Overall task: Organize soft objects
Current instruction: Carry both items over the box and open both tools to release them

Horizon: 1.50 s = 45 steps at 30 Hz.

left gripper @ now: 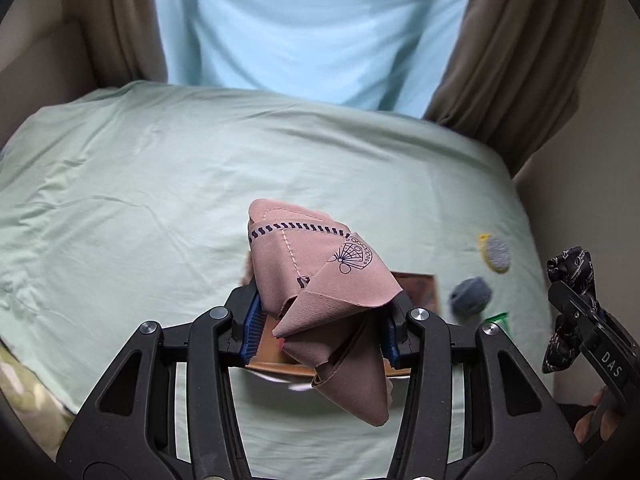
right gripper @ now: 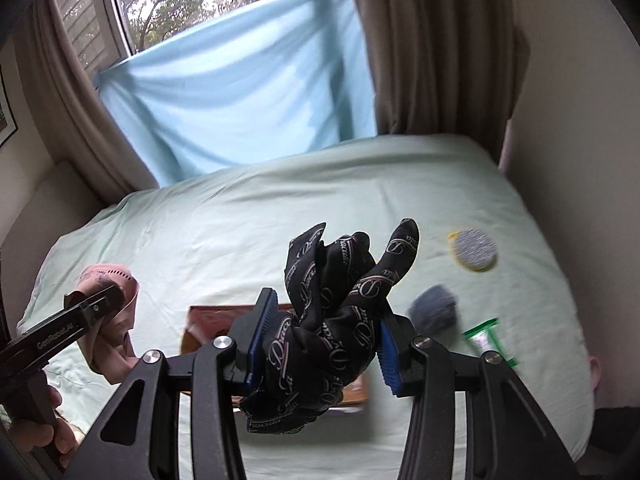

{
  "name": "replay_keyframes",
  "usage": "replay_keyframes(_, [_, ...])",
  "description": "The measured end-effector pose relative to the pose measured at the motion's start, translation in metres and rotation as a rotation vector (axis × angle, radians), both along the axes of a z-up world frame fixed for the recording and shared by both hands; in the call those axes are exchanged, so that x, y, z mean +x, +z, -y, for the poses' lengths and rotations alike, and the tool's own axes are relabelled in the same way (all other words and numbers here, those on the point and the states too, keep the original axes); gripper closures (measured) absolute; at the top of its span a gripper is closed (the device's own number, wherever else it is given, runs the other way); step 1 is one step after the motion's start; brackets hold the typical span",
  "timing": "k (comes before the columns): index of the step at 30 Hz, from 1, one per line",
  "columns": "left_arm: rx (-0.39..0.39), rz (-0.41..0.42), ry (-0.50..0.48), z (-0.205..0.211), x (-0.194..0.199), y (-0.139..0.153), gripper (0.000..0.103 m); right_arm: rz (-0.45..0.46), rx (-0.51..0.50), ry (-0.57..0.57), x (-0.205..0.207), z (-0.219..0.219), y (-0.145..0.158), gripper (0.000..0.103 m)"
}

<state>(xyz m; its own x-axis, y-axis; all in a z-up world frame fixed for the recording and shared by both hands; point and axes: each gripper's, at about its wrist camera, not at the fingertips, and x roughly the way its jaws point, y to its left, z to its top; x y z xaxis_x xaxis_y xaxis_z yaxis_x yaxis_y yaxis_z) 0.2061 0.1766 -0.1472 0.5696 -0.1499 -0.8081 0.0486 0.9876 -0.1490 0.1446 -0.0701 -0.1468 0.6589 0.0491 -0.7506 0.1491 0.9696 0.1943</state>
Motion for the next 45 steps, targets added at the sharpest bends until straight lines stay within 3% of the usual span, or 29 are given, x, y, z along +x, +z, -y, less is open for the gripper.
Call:
replay_keyframes(7, [0.051, -0.088, -0.03, -0.04, 0.03, -0.04, 0.06, -0.122, 0.056, 0.014, 0.027, -0.046, -0.043, 0.06])
replay_keyframes(13, [0.098, -0.161, -0.083, -0.04, 0.051, -0.08, 0.06, -0.241, 0.107, 0.007, 0.05, -0.063, -0.087, 0.06])
replay_keyframes(27, [0.173, -0.369, -0.208, 0.005, 0.087, -0.18, 0.06, -0.497, 0.178, -0.074, 0.099, -0.037, -0.182, 0.06])
replay_keyframes(38, [0.227, -0.464, -0.317, 0.045, 0.091, -0.24, 0.06, -0.642, 0.232, -0.079, 0.112, -0.027, -0.24, 0.06])
replay_keyframes(40, [0.227, -0.465, -0.338, 0.051, 0.089, -0.244, 0.047, -0.65, 0.248, -0.071, 0.113, -0.026, -0.244, 0.06])
replay_keyframes(41, [0.218, -0.461, -0.348, 0.053, 0.089, -0.244, 0.024, -0.654, 0.257, -0.071, 0.115, -0.026, -0.247, 0.057])
replay_keyframes(42, [0.218, -0.459, -0.356, 0.056, 0.088, -0.243, 0.004, -0.658, 0.262, -0.07, 0.116, -0.025, -0.249, 0.047])
replay_keyframes(43, [0.241, -0.45, -0.357, 0.057, 0.087, -0.242, 0.0, -0.664, 0.261, -0.07, 0.117, -0.025, -0.25, 0.03])
replay_keyframes(45, [0.284, -0.411, -0.36, 0.058, 0.082, -0.237, 0.0, -0.653, 0.235, -0.068, 0.116, -0.025, -0.249, 0.011])
